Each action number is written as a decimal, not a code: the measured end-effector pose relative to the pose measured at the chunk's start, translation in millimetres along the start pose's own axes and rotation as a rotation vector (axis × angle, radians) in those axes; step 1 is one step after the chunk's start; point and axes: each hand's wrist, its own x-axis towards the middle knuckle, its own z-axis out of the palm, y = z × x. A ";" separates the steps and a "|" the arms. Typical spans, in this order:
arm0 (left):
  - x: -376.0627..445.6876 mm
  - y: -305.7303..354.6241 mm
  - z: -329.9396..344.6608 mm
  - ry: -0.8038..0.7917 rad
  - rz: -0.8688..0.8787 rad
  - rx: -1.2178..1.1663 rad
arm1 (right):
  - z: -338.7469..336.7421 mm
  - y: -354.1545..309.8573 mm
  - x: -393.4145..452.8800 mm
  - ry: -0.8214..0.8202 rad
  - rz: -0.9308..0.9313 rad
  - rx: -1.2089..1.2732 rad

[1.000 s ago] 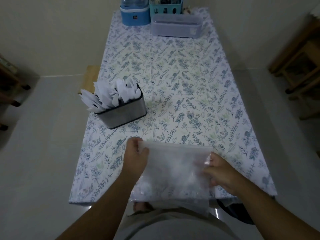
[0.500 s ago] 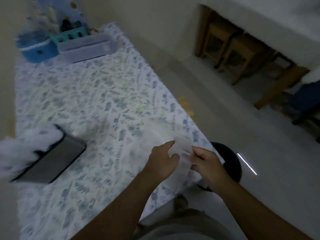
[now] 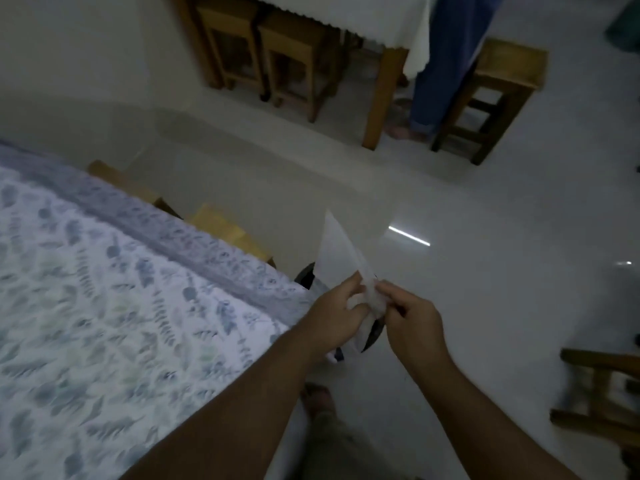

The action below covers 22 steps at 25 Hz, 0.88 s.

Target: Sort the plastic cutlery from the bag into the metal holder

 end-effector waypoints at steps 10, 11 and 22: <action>138.8 -98.4 -35.6 -0.203 -0.375 0.545 | 128.1 176.0 150.8 -0.254 0.291 -0.317; 143.0 -104.3 -29.5 -0.219 -0.391 0.632 | 139.5 186.8 162.1 -0.345 0.293 -0.405; 82.4 -54.1 -45.8 -0.043 -0.213 0.820 | 87.9 75.3 125.1 -0.438 -0.014 -0.917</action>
